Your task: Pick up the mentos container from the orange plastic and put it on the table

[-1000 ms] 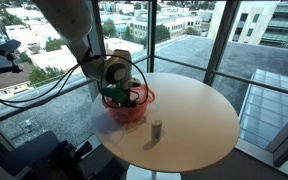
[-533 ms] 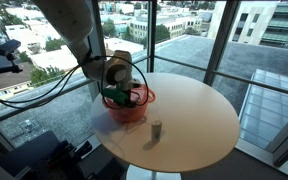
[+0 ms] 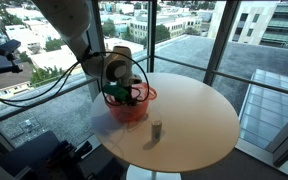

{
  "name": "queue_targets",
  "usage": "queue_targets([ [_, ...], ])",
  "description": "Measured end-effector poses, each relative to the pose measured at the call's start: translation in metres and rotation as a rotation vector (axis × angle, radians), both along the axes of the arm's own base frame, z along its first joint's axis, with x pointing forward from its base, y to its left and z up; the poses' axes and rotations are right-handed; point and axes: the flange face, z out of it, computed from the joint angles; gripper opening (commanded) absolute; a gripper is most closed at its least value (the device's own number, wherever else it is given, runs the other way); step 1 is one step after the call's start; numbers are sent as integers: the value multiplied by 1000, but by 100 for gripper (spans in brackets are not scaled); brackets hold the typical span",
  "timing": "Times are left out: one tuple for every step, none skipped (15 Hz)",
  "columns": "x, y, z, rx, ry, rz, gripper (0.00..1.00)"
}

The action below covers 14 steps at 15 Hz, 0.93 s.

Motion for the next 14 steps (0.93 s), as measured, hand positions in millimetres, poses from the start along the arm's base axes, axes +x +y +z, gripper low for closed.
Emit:
queue_targets([
  [1,0,5,0,-9,1,40],
  [3,0,11,0,-19,3,40],
  [4,0,16,0,-28,4,40],
  [5,0,22,1,-38,4,40],
  [6,0,27,1,-47,5,40],
  [7,0,33,0,-56,7,40],
  [8,0,38,0,-61,8,40],
  [8,0,44,-1,-65,8,40],
  [8,-1,49,-1,-70,7,40],
  [9,-1,54,-1,-73,7,40],
  [10,-2,60,-1,-81,6,40],
  [11,-3,66,0,-91,5,40],
  [11,-4,71,0,-100,4,40],
  [12,-5,76,1,-110,3,40],
])
